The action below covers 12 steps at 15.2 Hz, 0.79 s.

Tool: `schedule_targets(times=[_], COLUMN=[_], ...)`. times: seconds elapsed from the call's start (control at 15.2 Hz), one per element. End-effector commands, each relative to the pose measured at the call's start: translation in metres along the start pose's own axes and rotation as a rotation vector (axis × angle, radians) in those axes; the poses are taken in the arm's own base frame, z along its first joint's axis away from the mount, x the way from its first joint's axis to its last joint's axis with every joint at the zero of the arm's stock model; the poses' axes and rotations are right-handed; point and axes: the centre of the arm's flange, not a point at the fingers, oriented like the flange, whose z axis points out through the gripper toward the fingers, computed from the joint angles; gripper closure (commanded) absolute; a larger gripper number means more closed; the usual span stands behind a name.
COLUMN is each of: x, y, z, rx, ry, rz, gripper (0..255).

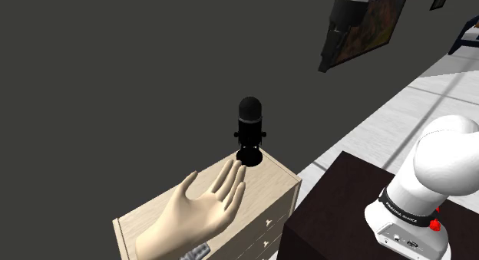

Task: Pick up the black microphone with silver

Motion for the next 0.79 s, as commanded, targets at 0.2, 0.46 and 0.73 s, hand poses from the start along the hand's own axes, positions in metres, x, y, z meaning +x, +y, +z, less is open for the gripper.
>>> schedule_targets(times=[0.2, 0.46, 0.73], x=[0.04, 0.094, 0.145], y=[0.012, 0.015, 0.004], z=[0.02, 0.049, 0.08], rx=[0.026, 0.061, 0.096], ry=[-0.04, -0.094, -0.147], rz=[-0.19, -0.443, -0.696], gripper=[0, 0, 0])
